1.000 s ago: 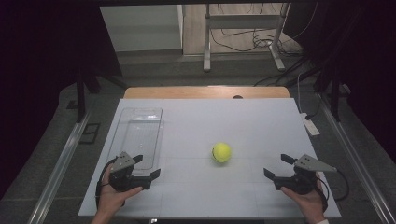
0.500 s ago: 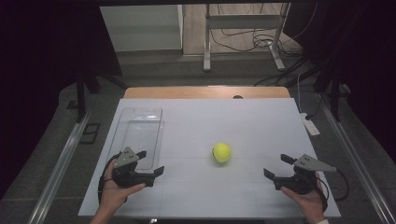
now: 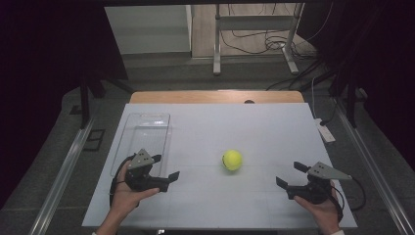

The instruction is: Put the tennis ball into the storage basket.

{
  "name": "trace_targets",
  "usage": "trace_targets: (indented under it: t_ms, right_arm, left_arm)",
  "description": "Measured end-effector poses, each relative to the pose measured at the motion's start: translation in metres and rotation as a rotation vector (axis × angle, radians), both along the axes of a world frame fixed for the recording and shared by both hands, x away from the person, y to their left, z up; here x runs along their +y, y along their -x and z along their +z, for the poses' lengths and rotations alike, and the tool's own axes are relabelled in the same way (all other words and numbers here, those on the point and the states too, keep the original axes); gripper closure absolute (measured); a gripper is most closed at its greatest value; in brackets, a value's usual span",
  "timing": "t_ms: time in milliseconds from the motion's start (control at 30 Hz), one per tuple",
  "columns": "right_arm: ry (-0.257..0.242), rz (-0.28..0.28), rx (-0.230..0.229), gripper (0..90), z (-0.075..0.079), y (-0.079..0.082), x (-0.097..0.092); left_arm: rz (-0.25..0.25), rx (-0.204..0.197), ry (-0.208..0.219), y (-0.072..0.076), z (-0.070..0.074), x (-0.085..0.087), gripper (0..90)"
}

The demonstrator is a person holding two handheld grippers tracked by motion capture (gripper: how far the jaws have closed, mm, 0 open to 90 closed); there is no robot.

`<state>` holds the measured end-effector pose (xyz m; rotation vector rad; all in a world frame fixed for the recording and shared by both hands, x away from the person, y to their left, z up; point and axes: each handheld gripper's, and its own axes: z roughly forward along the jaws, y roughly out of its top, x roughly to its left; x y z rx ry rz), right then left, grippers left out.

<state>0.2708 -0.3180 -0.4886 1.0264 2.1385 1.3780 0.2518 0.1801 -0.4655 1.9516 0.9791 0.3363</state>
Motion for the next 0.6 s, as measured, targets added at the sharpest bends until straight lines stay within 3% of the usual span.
trace_targets:
  t_ms: [300,600]
  right_arm:
    - [0.000,-0.002,0.003,8.7,-0.001,0.000,0.000]
    - [0.002,-0.004,0.002,8.7,-0.001,0.000,0.000]
  left_arm:
    - [-0.052,0.010,-0.016,-0.008,0.003,-0.015,10.3]
    - [-0.072,0.014,-0.024,-0.012,0.004,-0.021,10.5]
